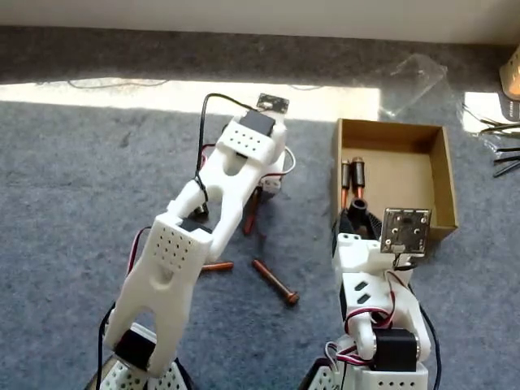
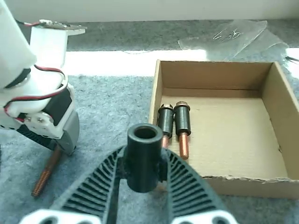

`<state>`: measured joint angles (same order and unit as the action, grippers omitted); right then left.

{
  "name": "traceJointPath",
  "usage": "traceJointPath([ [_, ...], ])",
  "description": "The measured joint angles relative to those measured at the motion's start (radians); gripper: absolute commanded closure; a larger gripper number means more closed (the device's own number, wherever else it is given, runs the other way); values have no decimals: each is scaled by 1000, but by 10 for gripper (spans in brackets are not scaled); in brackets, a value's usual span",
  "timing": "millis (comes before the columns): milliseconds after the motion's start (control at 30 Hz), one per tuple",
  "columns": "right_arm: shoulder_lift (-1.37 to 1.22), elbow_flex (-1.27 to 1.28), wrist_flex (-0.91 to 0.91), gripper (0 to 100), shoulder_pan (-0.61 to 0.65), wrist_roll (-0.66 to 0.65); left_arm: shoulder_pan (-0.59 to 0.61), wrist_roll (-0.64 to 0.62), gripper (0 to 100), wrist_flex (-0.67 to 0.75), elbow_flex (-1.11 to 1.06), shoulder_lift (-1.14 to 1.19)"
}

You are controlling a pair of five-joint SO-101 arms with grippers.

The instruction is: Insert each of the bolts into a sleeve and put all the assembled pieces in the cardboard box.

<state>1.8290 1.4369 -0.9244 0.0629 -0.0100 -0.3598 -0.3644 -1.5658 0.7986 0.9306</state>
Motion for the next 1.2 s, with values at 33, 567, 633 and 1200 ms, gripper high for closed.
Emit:
traceJointPath([
  [33, 0, 0, 0, 994, 0, 0, 3, 0, 892, 0, 17, 14],
  [567, 0, 0, 0, 994, 0, 0, 5, 0, 996, 0, 81, 63],
  [633, 0, 0, 0, 994, 0, 0, 5, 0, 996, 0, 81, 63],
  [1200, 0, 0, 0, 994, 0, 0, 8, 140, 996, -172, 133, -37],
])
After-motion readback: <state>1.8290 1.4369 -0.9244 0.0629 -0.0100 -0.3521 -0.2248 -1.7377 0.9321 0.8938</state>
